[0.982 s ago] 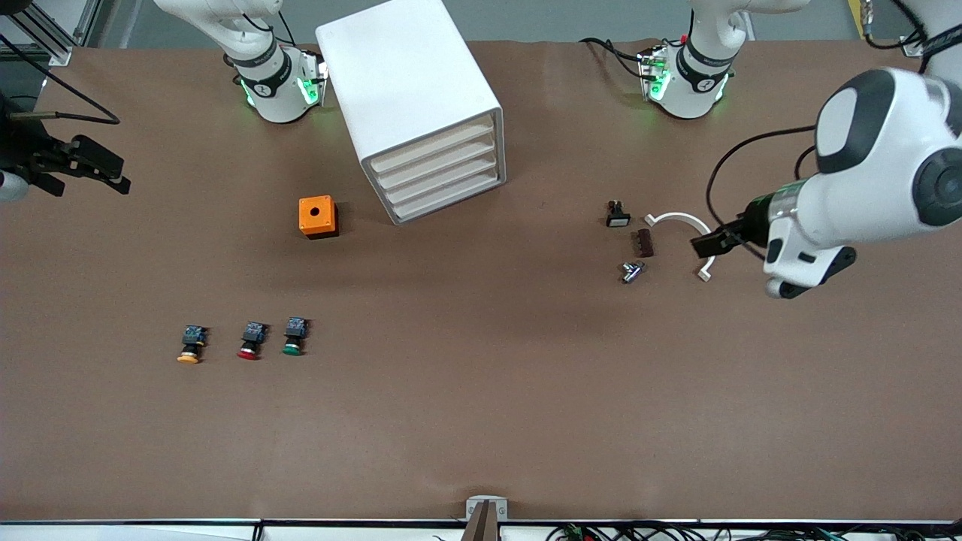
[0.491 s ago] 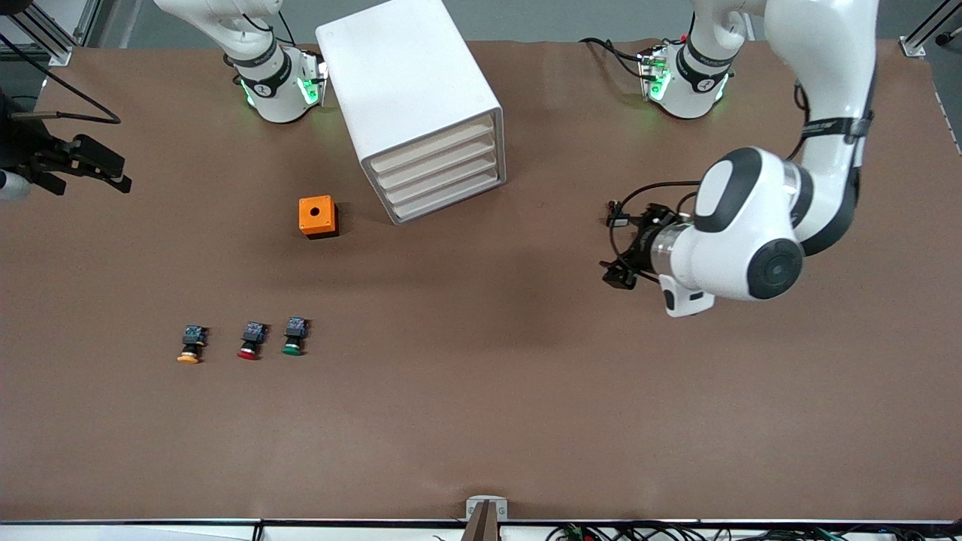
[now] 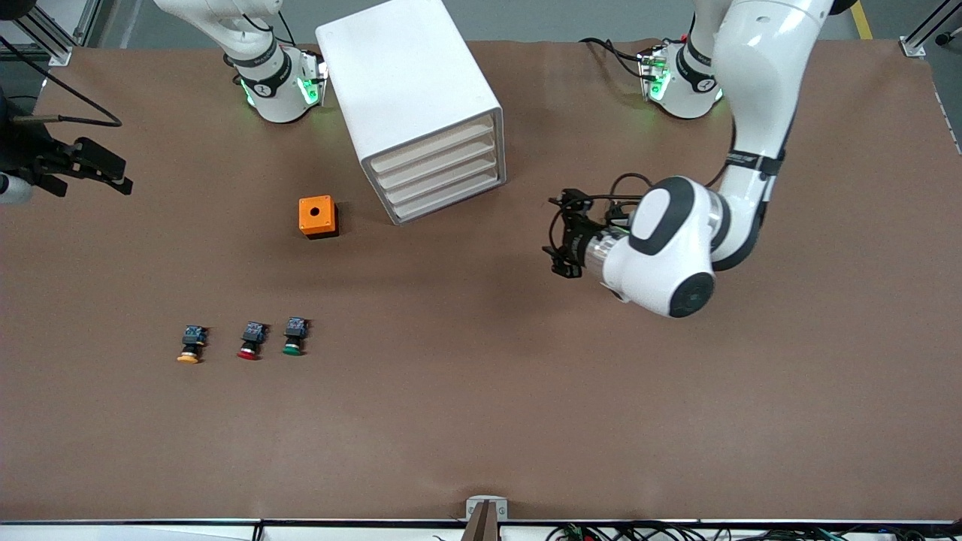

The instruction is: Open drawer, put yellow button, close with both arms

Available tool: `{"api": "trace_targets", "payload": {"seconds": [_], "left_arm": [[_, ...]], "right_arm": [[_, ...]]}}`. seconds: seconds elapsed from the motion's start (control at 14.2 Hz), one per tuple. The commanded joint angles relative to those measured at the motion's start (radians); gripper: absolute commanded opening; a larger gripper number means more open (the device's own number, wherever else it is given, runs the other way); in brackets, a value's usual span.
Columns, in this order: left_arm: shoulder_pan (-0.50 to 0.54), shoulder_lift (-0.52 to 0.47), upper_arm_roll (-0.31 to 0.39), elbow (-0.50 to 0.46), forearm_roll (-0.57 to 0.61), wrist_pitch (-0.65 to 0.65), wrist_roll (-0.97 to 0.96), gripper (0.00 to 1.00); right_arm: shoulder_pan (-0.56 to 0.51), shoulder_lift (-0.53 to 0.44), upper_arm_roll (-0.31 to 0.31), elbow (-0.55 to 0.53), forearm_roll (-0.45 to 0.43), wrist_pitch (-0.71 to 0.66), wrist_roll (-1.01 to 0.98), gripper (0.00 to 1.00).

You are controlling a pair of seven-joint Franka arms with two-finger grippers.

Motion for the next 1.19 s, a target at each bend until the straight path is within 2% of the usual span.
{"api": "trace_targets", "payload": {"seconds": [0.0, 0.07, 0.14, 0.21, 0.28, 0.35, 0.42, 0.49, 0.77, 0.91, 0.98, 1.12], "left_arm": [[-0.043, 0.058, 0.006, 0.027, -0.083, -0.018, -0.206, 1.00], [-0.062, 0.067, 0.006, 0.027, -0.114, -0.021, -0.244, 1.00], [-0.085, 0.072, 0.006, 0.024, -0.135, -0.022, -0.283, 0.90], [-0.103, 0.073, 0.006, 0.024, -0.145, -0.024, -0.342, 0.84], [-0.123, 0.077, 0.005, 0.024, -0.152, -0.025, -0.384, 0.82], [-0.145, 0.078, 0.000, 0.024, -0.174, -0.028, -0.407, 0.79], [-0.160, 0.081, -0.009, 0.022, -0.200, -0.039, -0.410, 0.70], [-0.174, 0.087, -0.015, 0.020, -0.212, -0.044, -0.410, 0.65], [-0.223, 0.095, -0.018, 0.019, -0.257, -0.053, -0.412, 0.64], [-0.241, 0.104, -0.020, 0.019, -0.286, -0.053, -0.418, 0.54], [-0.244, 0.107, -0.020, 0.019, -0.301, -0.053, -0.424, 0.53], [-0.267, 0.109, -0.020, 0.017, -0.307, -0.053, -0.430, 0.45]], "right_arm": [[-0.045, 0.074, 0.005, 0.032, 0.002, 0.010, -0.059, 1.00], [-0.050, 0.076, 0.005, 0.038, -0.009, 0.015, -0.098, 1.00], [-0.059, 0.091, 0.004, 0.041, -0.015, 0.022, -0.109, 1.00], [-0.080, 0.147, 0.004, 0.042, -0.017, 0.051, -0.109, 1.00], [-0.108, 0.193, 0.004, 0.047, -0.015, 0.062, -0.113, 1.00], [-0.129, 0.200, 0.004, 0.046, -0.015, 0.076, -0.130, 1.00], [-0.139, 0.203, 0.004, 0.030, -0.015, 0.105, -0.136, 1.00], [-0.142, 0.206, 0.004, -0.006, -0.017, 0.145, -0.136, 1.00], [-0.145, 0.203, 0.004, -0.281, -0.018, 0.508, -0.077, 1.00], [-0.139, 0.243, 0.004, -0.370, -0.018, 0.692, -0.054, 1.00], [-0.139, 0.276, 0.004, -0.388, -0.018, 0.763, -0.054, 1.00], [-0.139, 0.364, 0.004, -0.389, -0.020, 0.862, -0.055, 1.00]]}}
